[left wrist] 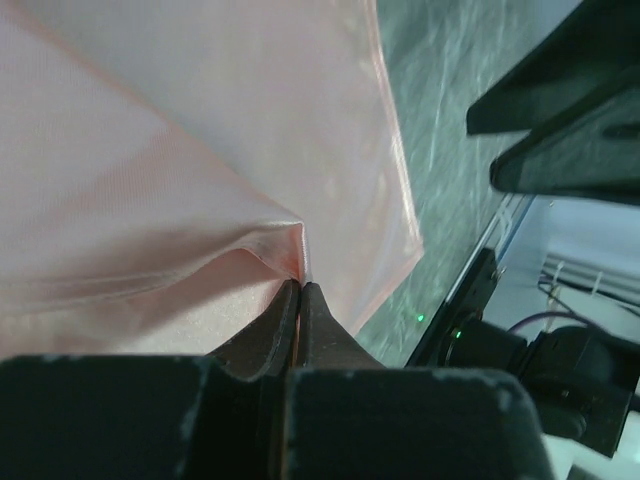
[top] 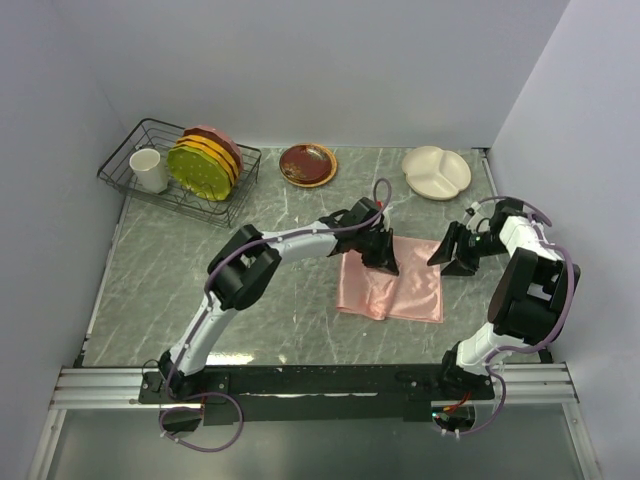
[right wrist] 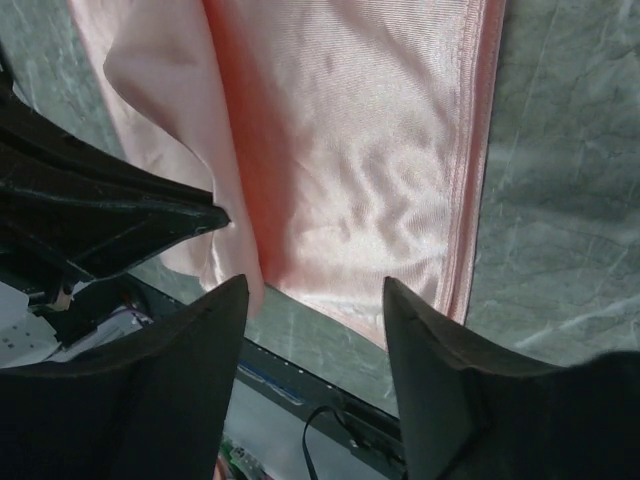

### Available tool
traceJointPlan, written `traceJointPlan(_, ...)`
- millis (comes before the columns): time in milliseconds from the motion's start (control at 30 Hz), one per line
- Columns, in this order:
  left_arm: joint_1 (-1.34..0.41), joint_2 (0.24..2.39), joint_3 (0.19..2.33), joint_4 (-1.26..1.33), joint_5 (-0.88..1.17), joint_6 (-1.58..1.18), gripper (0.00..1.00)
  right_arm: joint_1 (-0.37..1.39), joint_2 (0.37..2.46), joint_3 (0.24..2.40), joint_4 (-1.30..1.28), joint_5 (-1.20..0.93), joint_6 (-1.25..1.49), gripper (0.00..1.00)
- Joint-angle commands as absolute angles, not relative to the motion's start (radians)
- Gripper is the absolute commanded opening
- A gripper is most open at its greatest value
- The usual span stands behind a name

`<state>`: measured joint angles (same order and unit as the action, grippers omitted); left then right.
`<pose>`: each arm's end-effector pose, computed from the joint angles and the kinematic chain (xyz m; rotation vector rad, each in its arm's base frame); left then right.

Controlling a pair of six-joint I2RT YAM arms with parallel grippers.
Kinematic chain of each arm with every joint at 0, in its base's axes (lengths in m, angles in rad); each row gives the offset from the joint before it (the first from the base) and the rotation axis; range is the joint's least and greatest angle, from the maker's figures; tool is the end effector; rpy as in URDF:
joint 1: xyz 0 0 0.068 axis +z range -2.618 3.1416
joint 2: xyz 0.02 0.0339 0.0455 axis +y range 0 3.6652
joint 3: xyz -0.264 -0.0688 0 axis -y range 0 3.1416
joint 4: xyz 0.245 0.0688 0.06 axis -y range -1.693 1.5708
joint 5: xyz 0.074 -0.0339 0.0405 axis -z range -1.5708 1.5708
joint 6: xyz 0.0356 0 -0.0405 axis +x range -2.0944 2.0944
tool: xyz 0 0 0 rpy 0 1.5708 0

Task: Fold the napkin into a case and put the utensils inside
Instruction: Fold the rectangle-folded napkin at the center of the board.

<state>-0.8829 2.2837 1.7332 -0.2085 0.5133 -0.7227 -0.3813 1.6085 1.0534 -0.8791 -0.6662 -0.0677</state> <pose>0.3097 -0.4044 0.1639 0.5062 2.5985 -1.2928 0.2715 -0.0851 0.1981 0.3626 2.7075 0.8796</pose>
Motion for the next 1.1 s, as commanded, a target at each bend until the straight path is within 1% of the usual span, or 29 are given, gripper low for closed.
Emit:
traceJointPlan(0, -0.897, 2.339, 1.805, -0.057, 0.552, -0.844, 0.01, -0.39, 1.577, 1.043, -0.854, -0.666, -0.041, 0.59)
traceJointPlan(33, -0.902, 2.348, 1.81, -0.035, 0.557, -0.853, 0.01, -0.391, 1.577, 1.04, -0.845, -0.67, -0.032, 0.56)
traceJointPlan(133, -0.897, 2.353, 1.795, 0.012, 0.587, -0.89, 0.42, -0.388, 1.582, 1.023, -0.816, -0.687, -0.012, 0.56)
traceJointPlan(200, -0.878, 2.3, 1.737, 0.084, 0.604, -0.913, 0.51, -0.388, 1.589, 1.012, -0.802, -0.696, -0.005, 0.56)
traceJointPlan(233, -0.868, 2.275, 1.714, 0.107, 0.613, -0.913, 0.61, -0.39, 1.591, 1.0, -0.784, -0.703, -0.002, 0.56)
traceJointPlan(267, -0.859, 2.225, 1.695, 0.112, 0.612, -0.901, 0.65, -0.384, 1.594, 0.993, -0.775, -0.706, -0.002, 0.56)
traceJointPlan(367, -0.816, 2.13, 1.638, 0.085, 0.652, -0.858, 0.67, -0.364, 1.601, 0.973, -0.73, -0.712, 0.04, 0.56)
traceJointPlan(467, -0.764, 2.027, 1.548, 0.038, 0.669, -0.815, 0.67, -0.335, 1.606, 0.968, -0.684, -0.693, 0.061, 0.56)
traceJointPlan(667, -0.664, 1.873, 1.418, -0.126, 0.618, -0.672, 0.67, -0.218, 1.603, 0.977, -0.634, -0.565, 0.112, 0.47)
traceJointPlan(700, -0.64, 1.861, 1.398, -0.138, 0.612, -0.661, 0.67, -0.207, 1.606, 0.976, -0.632, -0.545, 0.115, 0.44)
traceJointPlan(900, -0.586, 1.795, 1.344, -0.189, 0.592, -0.615, 0.67, -0.15, 1.623, 0.985, -0.637, -0.428, 0.126, 0.4)
traceJointPlan(1067, -0.583, 1.782, 1.33, -0.181, 0.584, -0.62, 0.66, -0.133, 1.649, 0.991, -0.649, -0.367, 0.133, 0.4)
